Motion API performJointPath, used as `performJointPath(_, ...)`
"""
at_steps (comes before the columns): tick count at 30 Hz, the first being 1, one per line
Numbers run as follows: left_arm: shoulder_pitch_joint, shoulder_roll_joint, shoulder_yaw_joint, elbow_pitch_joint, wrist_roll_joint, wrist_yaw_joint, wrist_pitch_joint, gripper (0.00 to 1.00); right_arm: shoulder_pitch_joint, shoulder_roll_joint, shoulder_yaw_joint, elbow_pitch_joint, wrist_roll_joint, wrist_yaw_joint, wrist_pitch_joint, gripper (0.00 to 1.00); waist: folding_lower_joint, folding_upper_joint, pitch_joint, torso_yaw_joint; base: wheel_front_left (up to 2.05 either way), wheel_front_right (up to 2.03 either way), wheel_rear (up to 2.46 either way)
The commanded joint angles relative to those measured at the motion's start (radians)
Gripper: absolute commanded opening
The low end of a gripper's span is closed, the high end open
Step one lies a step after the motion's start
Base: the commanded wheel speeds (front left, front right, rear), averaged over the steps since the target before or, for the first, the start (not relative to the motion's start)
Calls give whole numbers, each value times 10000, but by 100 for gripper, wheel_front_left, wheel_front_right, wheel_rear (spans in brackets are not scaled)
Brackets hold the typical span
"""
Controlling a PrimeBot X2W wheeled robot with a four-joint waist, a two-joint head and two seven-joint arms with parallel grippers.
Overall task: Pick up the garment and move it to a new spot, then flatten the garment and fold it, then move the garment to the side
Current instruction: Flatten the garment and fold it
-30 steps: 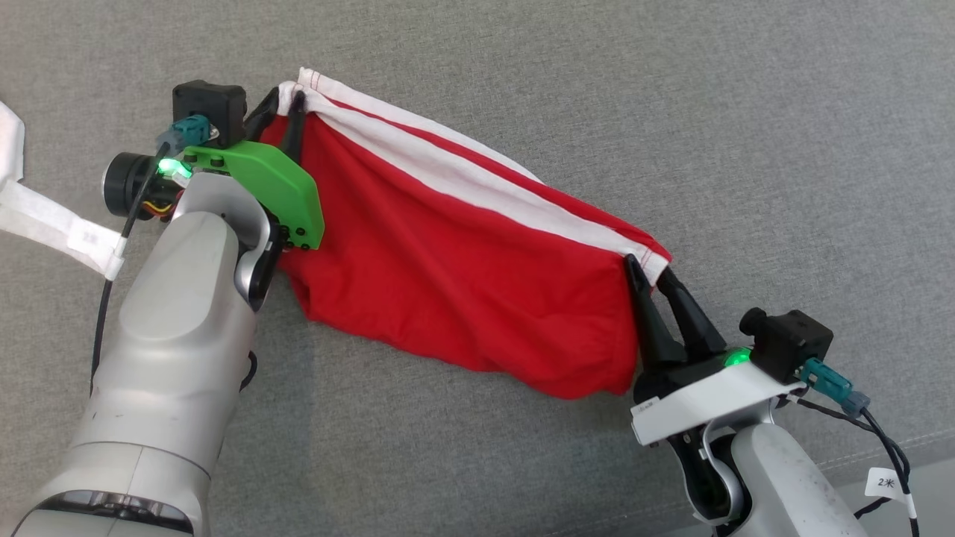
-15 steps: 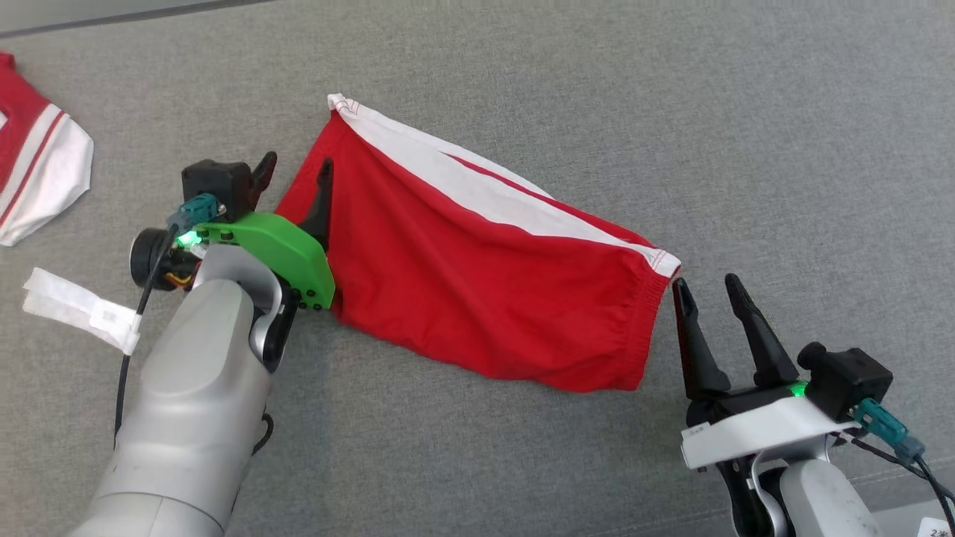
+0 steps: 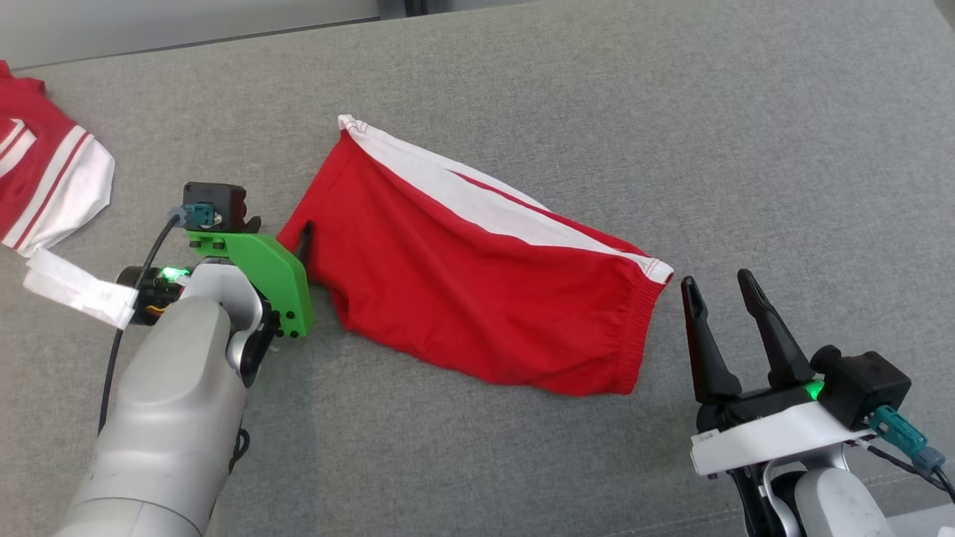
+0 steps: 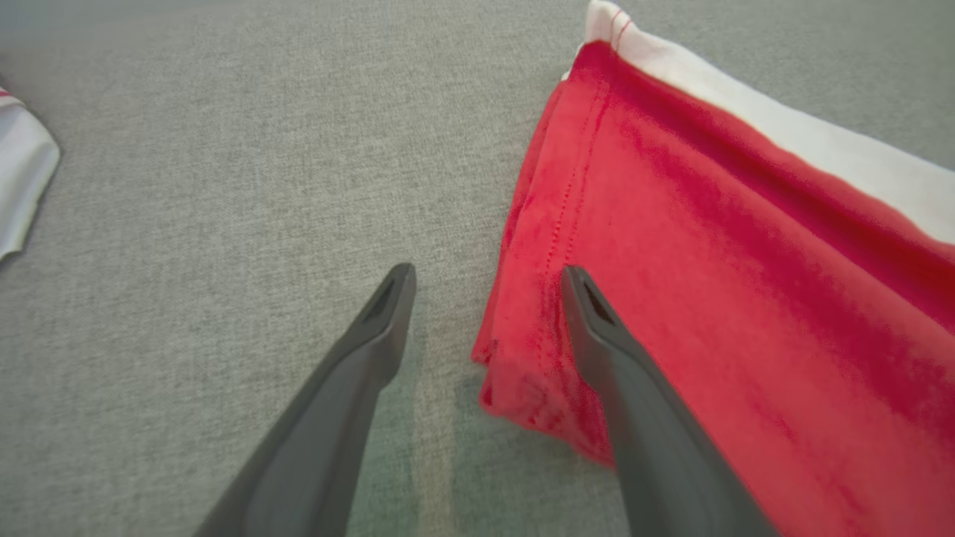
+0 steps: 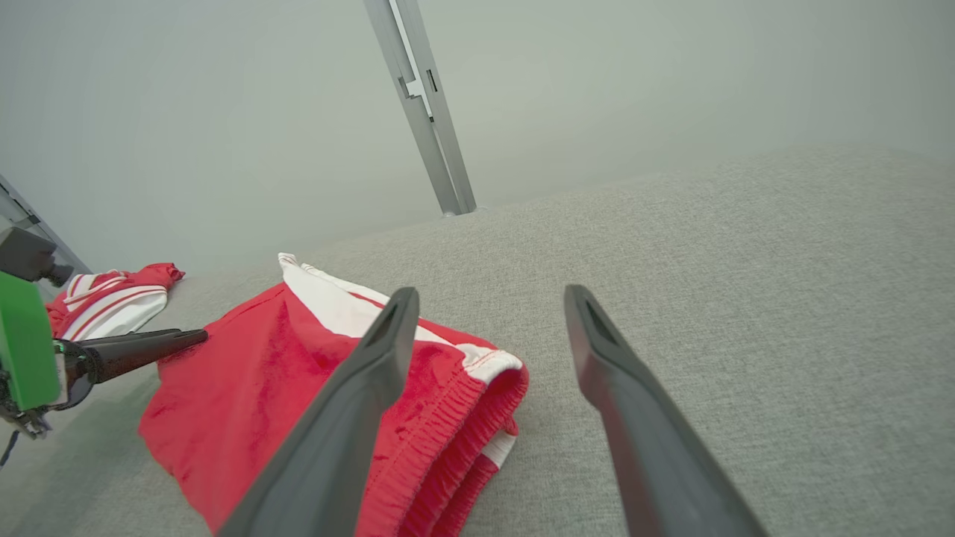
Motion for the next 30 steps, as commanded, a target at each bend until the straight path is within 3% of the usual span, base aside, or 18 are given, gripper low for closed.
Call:
performJointPath(1,-169,101,-21,83,-131,4,277,100,116,-17,24,-54,-15,1,45,100,0,0,157,-173,0,0,0)
performJointPath(10,-352,185,-343,282,-479,-78,1953,100,33,-16,51,-37,49,1,-8,100,0,0,321,-498,0,0,0)
performJointPath(11,-320,199,-405,285,-521,-84,2110,95,17,-17,46,-23,47,1,-11,100,0,0,318,-514,0,0,0)
performJointPath(13,-241,209,-528,183,-642,-93,2339,0,-10,-16,42,4,61,1,-50,100,0,0,301,-534,0,0,0)
performJointPath(21,204,502,-1001,-943,-1300,-80,2616,0,20,-17,-75,85,-21,1,-128,100,0,0,80,-342,0,0,0)
performJointPath(30,1336,806,-781,-2280,-2086,-63,1914,0,235,-20,-627,0,-304,1,-22,100,0,0,-489,402,0,0,0)
